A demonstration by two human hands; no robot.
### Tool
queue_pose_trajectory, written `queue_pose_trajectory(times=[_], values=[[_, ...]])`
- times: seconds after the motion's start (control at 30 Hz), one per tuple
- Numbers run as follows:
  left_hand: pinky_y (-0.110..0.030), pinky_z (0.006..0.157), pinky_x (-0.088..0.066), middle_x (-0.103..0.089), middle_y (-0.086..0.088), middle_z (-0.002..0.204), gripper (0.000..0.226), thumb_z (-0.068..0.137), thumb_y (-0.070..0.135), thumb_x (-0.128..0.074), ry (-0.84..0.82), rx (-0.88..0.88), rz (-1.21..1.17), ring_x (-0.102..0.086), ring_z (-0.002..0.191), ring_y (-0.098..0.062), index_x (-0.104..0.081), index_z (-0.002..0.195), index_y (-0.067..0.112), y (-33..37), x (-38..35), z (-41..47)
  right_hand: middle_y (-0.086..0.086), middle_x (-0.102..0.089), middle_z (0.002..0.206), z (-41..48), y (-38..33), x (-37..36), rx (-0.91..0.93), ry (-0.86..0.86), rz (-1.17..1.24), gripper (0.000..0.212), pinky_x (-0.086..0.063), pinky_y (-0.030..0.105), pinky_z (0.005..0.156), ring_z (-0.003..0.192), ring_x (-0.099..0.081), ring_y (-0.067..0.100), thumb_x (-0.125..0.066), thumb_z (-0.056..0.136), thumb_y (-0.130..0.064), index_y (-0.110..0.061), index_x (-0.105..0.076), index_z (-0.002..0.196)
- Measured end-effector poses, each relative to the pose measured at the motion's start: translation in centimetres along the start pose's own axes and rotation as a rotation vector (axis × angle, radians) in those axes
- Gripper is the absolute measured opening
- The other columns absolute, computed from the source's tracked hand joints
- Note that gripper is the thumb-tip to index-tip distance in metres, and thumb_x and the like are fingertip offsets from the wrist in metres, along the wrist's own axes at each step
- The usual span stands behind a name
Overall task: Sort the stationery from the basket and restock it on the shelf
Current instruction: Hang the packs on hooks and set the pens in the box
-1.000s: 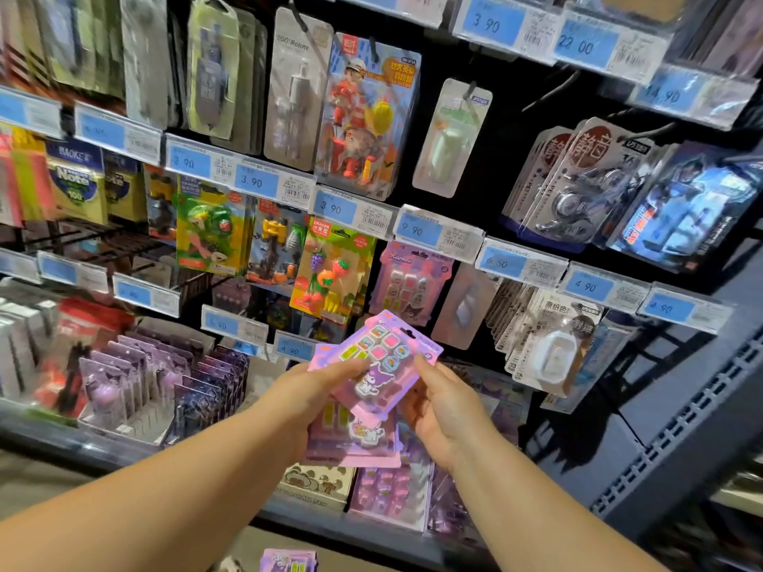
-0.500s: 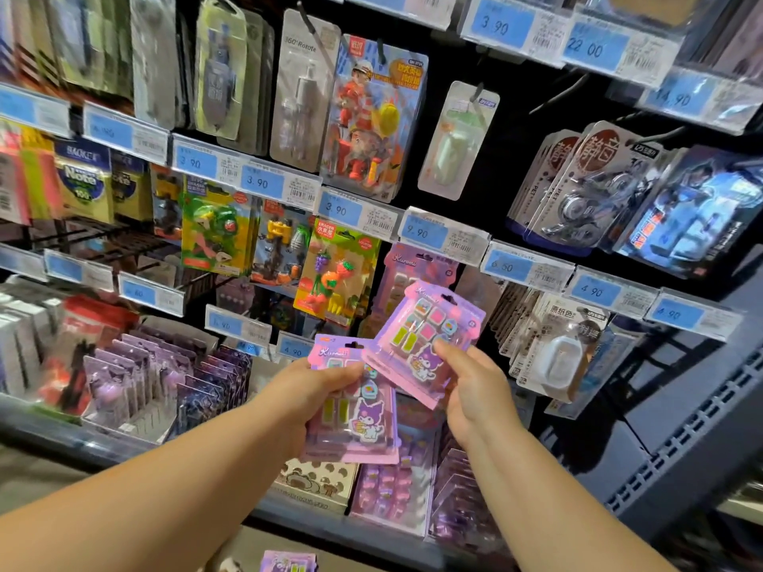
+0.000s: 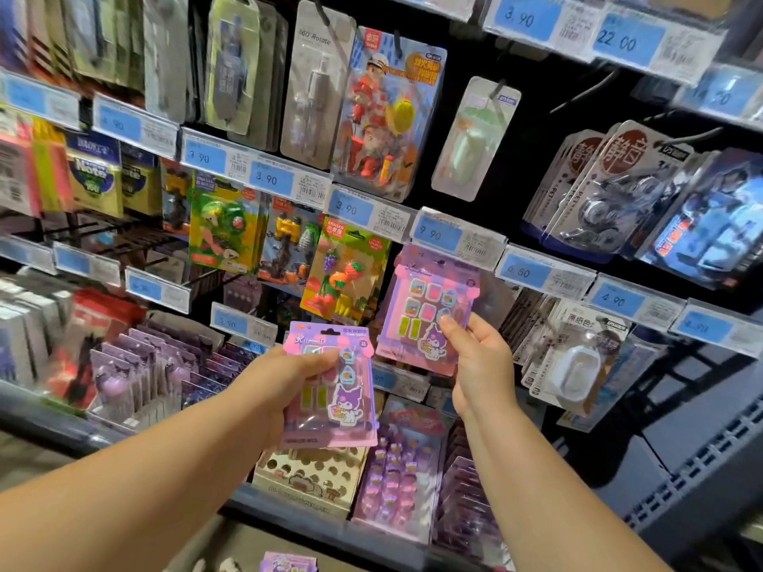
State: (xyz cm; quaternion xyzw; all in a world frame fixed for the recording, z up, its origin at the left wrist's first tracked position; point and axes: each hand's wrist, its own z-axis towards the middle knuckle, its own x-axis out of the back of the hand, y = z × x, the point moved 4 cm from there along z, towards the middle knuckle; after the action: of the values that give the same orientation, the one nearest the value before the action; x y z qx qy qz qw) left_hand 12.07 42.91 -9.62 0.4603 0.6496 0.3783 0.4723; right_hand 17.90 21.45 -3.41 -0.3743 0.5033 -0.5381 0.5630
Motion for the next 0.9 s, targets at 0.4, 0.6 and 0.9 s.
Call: queue_pose_trajectory(times=[0.4,0.6,0.9], values=[[-0.068,0.083,-0.044,-0.071,-0.026,0.096,0.015,0.083,0.023,-0.076,0.045,-0.039,-0.043,-0.058,0.09,-0.045,-0.073,0.077,0.01,0.3,0.9,0.5,-0.002,-0.055,0.109,1.8,1.4,-0.7,-0.024,0.224,-0.083,0.062,-0.04,0.027,0.085,0.093,-0.053,0.011,-0.075,0.084,-0.023,-0.007,-0.045,0.136],[-0.055,0.085,-0.053,-0.072,-0.012,0.085,0.01,0.09,0.016,-0.068,0.016,-0.069,-0.049,-0.069,0.081,-0.033,-0.065,0.087,0.007,0.8,0.1,0.5,-0.004,-0.043,0.09,-0.4,1.7,-0.4,0.054,0.298,-0.387,0.036,-0.037,0.022,0.063,0.077,-0.045,0.013,-0.071,0.085,-0.035,-0.018,-0.046,0.105],[-0.036,0.055,-0.057,-0.073,-0.008,0.08,0.015,0.089,0.017,-0.069,-0.085,-0.093,-0.12,-0.071,0.067,-0.026,-0.063,0.1,0.008,0.9,-1.7,-0.2,0.001,-0.074,0.1,-5.3,4.2,-4.0,-0.29,-0.517,-0.354,0.039,-0.056,0.031,0.074,0.088,-0.072,0.018,-0.074,0.085,-0.023,-0.018,-0.057,0.119]])
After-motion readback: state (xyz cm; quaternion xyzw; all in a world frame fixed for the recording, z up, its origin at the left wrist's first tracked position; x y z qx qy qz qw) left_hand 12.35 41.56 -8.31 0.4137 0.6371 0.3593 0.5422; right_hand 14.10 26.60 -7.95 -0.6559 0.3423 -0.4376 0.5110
